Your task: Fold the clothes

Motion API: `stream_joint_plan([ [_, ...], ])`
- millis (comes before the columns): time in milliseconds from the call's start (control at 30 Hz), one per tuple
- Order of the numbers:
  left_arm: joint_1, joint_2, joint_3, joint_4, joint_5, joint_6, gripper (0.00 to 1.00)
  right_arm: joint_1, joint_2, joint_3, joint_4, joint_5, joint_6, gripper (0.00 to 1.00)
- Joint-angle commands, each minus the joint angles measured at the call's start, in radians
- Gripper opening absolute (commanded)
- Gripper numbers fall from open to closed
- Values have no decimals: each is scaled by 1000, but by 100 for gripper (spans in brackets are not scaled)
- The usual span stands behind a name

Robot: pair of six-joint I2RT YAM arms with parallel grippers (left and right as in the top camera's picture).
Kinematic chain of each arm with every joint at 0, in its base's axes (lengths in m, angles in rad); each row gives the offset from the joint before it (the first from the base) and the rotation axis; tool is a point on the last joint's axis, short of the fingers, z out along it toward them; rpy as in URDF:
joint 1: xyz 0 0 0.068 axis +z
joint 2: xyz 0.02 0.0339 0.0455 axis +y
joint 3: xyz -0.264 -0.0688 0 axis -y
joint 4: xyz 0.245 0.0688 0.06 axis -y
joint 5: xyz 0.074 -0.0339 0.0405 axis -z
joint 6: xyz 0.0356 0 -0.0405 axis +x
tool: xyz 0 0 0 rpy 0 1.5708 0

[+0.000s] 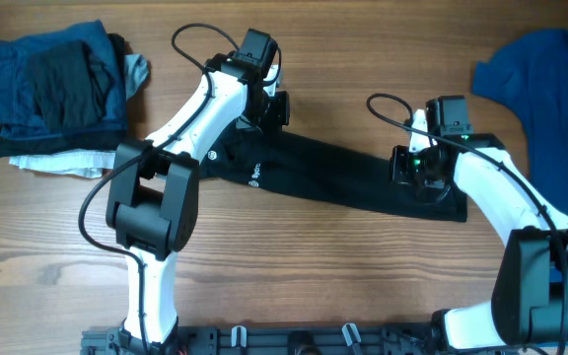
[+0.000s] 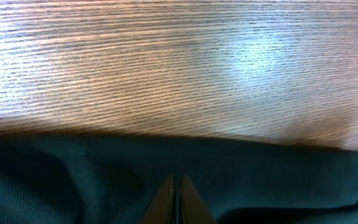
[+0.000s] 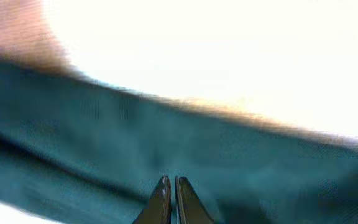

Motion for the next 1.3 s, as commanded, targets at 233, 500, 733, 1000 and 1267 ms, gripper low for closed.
stream_joint_plan([
  [233,-5,17,-7,2,-10,2,4,2,-5,-53,31,57,39,4],
  [500,-5,17,-7,2,-10,2,4,2,-5,-53,-157,11,38,4],
  [733,-5,17,-7,6,-10,2,4,2,-5,-53,-274,40,35,4],
  [1000,-4,17,-7,6,-24,6,4,2,-14,80,-281,27,29,4],
  [1267,-5,17,-7,6,-25,5,4,2,13,58,-223,153,66,4],
])
